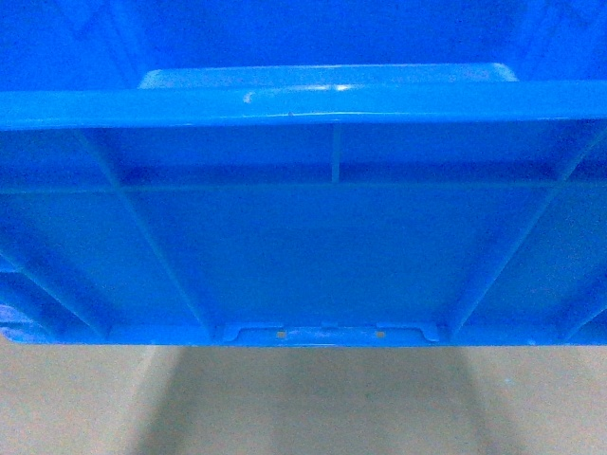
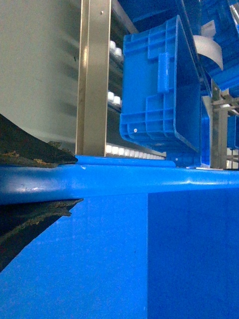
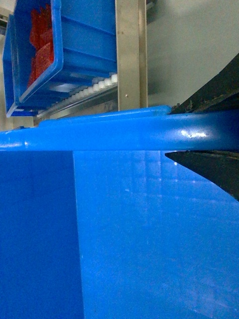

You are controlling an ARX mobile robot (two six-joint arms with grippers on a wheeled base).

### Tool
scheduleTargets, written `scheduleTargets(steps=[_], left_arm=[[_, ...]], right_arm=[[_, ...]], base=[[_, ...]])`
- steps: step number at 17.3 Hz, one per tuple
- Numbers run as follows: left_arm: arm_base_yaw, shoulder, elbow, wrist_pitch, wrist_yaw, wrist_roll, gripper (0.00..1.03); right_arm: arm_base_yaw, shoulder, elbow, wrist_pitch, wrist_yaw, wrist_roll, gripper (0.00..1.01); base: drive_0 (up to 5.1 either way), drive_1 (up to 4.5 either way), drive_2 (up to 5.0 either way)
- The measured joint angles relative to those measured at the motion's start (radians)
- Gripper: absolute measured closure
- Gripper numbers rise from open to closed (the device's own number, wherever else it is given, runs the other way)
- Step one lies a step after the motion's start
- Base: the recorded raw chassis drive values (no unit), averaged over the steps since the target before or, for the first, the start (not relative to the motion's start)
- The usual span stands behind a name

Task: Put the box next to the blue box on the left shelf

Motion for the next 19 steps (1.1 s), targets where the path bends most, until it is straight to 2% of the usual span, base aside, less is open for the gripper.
scheduleTargets(steps=[19], left_arm=[[0.000, 0.000, 0.000, 0.002, 0.001, -0.002, 0.91]], right_arm=[[0.000, 0.000, 0.000, 0.002, 0.000, 0.000, 0.92]], base=[[0.0, 4.02, -4.0]])
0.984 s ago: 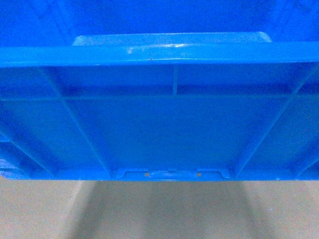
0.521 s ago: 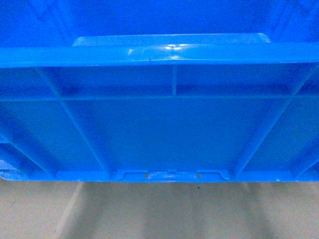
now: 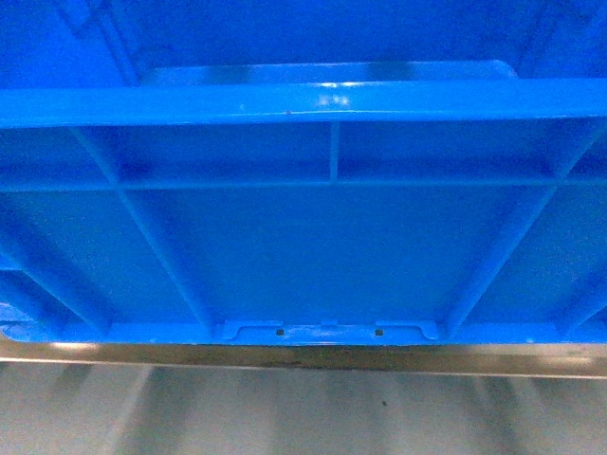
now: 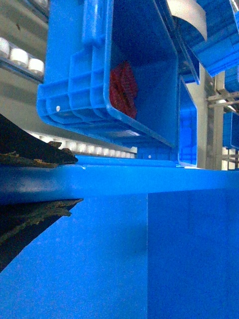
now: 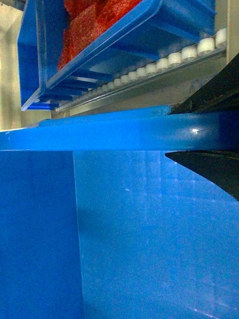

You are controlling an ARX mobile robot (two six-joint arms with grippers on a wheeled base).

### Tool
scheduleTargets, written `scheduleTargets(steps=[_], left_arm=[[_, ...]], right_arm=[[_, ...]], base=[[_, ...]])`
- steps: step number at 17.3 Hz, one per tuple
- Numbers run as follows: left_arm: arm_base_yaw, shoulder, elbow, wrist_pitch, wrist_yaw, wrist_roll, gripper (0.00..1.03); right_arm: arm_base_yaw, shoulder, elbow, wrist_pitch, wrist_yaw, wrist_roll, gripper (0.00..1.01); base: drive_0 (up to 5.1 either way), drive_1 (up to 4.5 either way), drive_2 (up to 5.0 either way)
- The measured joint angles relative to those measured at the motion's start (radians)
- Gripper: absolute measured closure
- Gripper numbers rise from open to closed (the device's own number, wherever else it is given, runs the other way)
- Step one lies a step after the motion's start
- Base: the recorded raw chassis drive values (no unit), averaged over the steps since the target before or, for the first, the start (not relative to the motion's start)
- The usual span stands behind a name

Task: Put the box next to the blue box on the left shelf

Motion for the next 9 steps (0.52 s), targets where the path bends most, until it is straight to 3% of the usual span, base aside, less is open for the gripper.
scheduleTargets(steps=[9], left_arm=[[0.000, 0.000, 0.000, 0.000, 0.001, 0.000, 0.91]], right_arm=[[0.000, 0.000, 0.000, 0.000, 0.000, 0.000, 0.92]], base=[[0.1, 3.83, -3.7]])
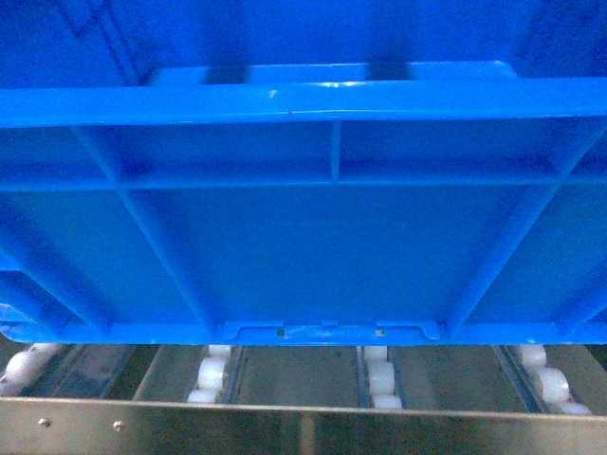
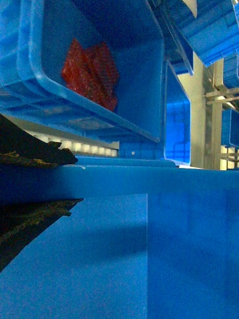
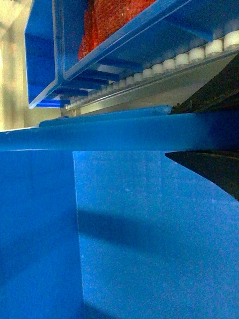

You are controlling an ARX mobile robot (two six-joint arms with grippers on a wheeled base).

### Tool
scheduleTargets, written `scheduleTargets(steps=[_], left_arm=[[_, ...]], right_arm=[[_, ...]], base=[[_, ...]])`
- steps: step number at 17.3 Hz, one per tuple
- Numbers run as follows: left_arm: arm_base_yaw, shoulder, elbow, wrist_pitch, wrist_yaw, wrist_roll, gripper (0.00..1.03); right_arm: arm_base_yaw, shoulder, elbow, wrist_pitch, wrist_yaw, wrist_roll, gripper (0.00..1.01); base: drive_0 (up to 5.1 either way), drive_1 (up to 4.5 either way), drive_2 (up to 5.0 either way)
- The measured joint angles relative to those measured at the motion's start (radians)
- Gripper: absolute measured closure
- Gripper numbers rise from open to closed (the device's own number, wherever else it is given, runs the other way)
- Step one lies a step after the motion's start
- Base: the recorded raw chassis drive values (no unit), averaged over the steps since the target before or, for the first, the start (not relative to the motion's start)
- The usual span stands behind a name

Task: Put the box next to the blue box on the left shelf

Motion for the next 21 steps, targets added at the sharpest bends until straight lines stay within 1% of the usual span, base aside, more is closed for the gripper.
scheduleTargets(steps=[21], left_arm=[[0.000, 0.000, 0.000, -0.002, 0.000, 0.000, 0.91]], right_arm=[[0.000, 0.005, 0.000, 0.000, 0.000, 0.000, 0.92]], base=[[0.0, 0.00, 0.0]])
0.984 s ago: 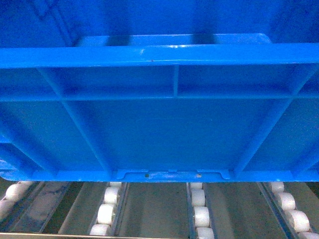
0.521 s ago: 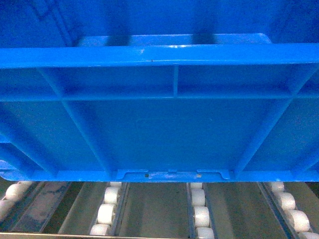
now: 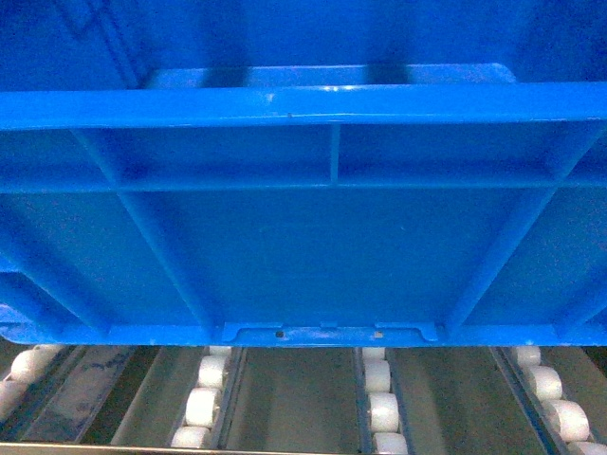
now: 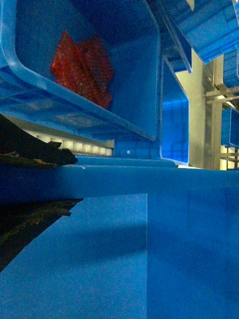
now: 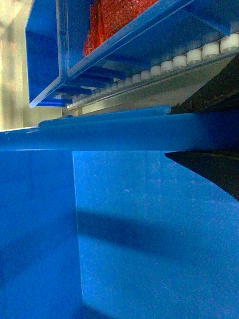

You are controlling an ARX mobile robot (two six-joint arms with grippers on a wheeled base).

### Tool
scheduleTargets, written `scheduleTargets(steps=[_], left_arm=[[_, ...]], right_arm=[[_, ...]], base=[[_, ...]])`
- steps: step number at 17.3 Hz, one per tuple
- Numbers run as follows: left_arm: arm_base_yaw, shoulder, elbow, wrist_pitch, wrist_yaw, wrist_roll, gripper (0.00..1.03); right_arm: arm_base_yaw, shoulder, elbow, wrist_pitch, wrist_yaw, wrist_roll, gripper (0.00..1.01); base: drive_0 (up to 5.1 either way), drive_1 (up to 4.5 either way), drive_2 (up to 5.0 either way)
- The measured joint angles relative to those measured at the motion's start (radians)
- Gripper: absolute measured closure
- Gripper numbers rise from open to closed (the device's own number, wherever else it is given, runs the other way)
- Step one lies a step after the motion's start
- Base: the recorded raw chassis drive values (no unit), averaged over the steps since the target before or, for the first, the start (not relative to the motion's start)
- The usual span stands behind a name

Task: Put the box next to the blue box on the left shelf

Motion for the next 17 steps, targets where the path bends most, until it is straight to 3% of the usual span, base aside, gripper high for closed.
scheduleTargets(steps=[16, 17], left_arm=[[0.000, 0.000, 0.000, 0.000, 0.000, 0.000, 0.91], [-0.021, 0.000, 0.008, -0.029, -0.054, 0.001, 0.91]], right_arm=[[0.000, 0.000, 0.000, 0.000, 0.000, 0.000, 0.92], [0.011, 0.002, -0.003, 0.026, 0.043, -0.010, 0.92]], base=[[0.0, 0.00, 0.0], [0.0, 0.00, 0.0]])
